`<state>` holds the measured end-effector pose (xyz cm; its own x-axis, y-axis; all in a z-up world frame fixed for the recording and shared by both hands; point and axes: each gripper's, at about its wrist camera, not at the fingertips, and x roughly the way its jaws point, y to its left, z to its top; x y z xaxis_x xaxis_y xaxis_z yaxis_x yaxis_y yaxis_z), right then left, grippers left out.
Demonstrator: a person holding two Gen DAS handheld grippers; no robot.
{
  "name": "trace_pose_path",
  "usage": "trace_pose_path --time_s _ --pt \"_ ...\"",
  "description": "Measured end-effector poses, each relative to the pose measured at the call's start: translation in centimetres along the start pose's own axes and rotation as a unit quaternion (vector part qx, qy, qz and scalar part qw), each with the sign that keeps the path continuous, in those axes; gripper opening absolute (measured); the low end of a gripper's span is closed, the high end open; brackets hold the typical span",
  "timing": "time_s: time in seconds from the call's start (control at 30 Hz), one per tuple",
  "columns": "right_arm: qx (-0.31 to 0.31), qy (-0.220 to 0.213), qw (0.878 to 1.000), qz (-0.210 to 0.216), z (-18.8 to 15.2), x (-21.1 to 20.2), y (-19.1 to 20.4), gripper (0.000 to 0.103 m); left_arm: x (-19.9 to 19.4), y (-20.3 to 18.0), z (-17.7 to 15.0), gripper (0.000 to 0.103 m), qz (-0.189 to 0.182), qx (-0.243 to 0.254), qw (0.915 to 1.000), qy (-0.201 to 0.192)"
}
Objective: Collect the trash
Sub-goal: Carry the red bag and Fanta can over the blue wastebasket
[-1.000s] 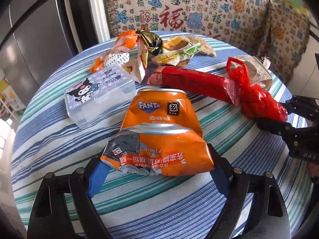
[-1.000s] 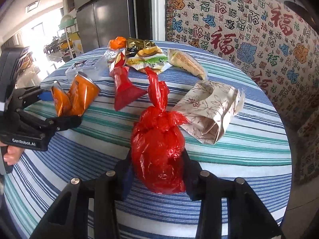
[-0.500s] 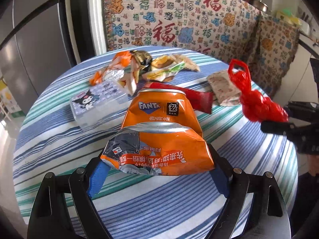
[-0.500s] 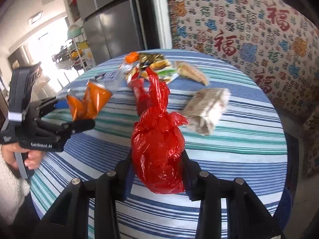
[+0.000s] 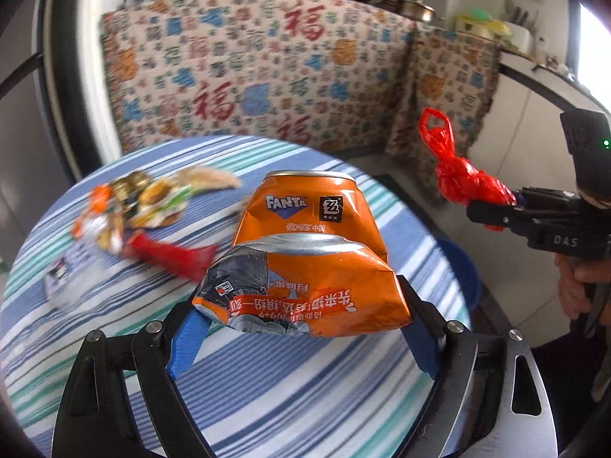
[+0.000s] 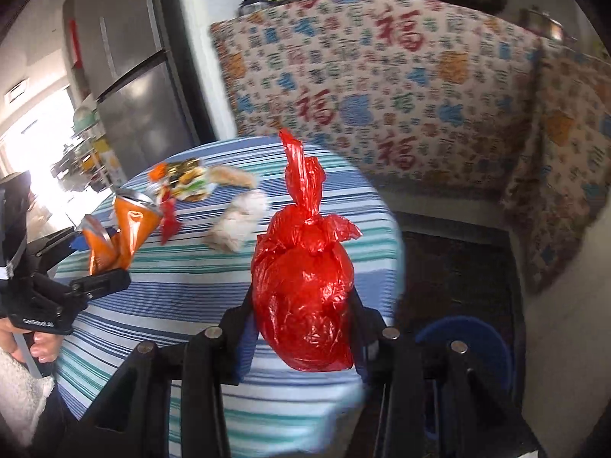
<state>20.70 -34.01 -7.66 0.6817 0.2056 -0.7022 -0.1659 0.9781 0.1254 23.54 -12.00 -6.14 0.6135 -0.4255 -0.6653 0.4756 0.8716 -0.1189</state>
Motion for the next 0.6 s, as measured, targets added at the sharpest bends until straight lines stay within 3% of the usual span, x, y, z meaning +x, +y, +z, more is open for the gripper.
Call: trace_pose_path --time_s 0.33,0.6 --pt "0.078 0.018 0.992 -0.097 -4.4 -4.2 -10.5 0.041 5.6 -14.1 2.7 0.089 -0.080 0.078 0.9935 0.022" --pt "0.117 0.031 0.987 -0.107 -6.8 -4.4 -16.7 0.041 12.2 -21.7 4.5 0.089 -0.113 0.099 0.9879 0.038"
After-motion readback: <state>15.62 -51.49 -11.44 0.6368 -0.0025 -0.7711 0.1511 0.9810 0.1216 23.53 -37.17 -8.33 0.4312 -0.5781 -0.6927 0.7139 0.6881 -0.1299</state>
